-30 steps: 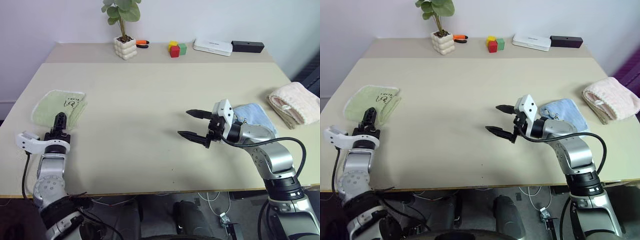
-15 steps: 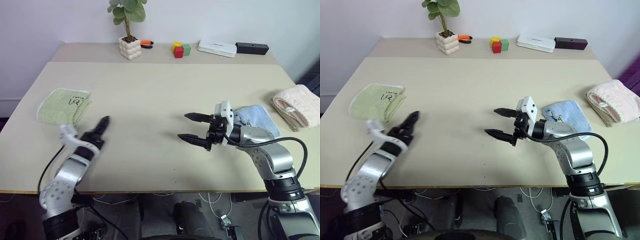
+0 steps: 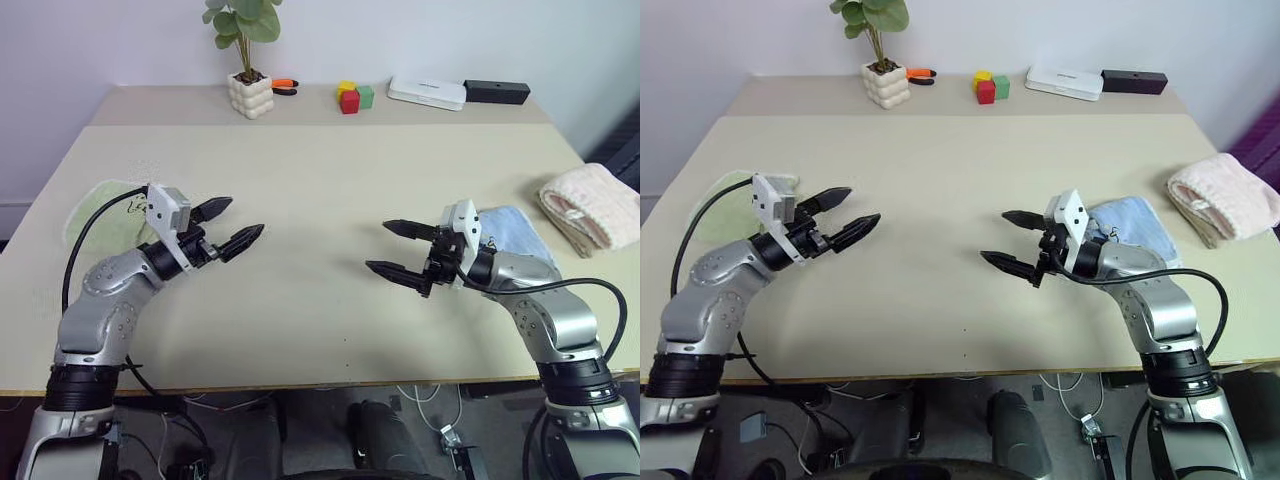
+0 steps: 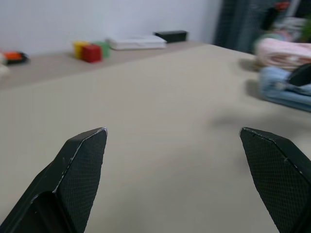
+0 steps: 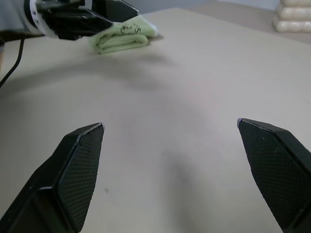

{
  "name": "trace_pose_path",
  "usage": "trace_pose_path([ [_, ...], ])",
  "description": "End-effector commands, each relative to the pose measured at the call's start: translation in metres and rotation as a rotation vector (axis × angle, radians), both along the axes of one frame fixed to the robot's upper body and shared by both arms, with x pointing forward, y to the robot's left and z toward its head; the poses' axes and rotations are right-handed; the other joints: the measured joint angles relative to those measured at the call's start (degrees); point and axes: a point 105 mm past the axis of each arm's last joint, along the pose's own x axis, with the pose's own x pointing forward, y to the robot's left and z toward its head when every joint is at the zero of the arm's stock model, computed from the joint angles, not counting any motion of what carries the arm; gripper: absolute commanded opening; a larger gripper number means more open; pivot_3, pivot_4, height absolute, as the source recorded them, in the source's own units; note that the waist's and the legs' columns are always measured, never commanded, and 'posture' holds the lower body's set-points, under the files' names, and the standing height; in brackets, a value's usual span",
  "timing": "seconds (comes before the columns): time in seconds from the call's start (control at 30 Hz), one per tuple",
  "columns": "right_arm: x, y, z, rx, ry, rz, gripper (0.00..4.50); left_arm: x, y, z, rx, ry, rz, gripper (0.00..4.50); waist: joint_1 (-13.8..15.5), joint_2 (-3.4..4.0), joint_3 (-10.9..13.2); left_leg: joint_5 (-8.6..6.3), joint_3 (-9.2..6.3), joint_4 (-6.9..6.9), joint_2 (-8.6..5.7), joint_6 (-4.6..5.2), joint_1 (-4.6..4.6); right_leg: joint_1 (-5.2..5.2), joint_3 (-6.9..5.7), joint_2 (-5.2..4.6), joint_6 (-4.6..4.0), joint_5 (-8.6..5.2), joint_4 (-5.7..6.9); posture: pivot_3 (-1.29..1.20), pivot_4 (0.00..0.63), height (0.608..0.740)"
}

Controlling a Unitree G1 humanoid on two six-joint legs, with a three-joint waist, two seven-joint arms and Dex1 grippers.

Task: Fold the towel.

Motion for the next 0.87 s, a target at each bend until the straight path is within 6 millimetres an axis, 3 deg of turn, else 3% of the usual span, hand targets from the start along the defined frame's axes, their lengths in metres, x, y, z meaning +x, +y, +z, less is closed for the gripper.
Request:
trace_pose_path([
  [0.03, 0.002, -0.009, 0.018, 0.005, -0.066, -0.014, 4.50, -0.005, -0.013, 0.009, 0.000, -0.031, -0.068, 4.47, 0.1, 0.00, 0.0, 0.00, 0.02, 0.01, -0.01, 0.00, 0.00, 0.02, 0.01, -0.03, 0.01, 0.00, 0.00, 0.00, 0.150, 0.740],
  [0.33, 0.003, -0.019, 0.025, -0.031, -0.080, -0.027, 4.50, -0.014, -0.024, 0.000, 0.014, 0.019, -0.135, 4.47, 0.0, -0.01, 0.0, 0.00, 0.00, 0.00, 0.01, 0.01, 0.01, 0.02, 0.00, 0.02, 0.06, 0.02, 0.03, 0.00, 0.150, 0.740],
  [0.53, -0.001, -0.019, 0.031, -0.054, -0.095, -0.042, 4.50, -0.005, -0.016, 0.003, 0.019, 0.015, -0.141, 4.47, 0.0, -0.01, 0.0, 0.00, -0.01, 0.02, 0.01, 0.01, 0.02, 0.02, 0.00, 0.03, 0.05, 0.01, 0.06, 0.00, 0.150, 0.740],
  [0.87, -0.004, -0.023, 0.032, -0.056, -0.104, -0.096, 4.50, 0.003, -0.032, 0.007, -0.060, 0.015, -0.188, 4.47, 0.0, -0.01, 0.0, 0.00, -0.03, 0.05, 0.00, 0.02, 0.02, 0.04, 0.00, 0.04, 0.10, 0.03, 0.10, 0.00, 0.150, 0.740],
])
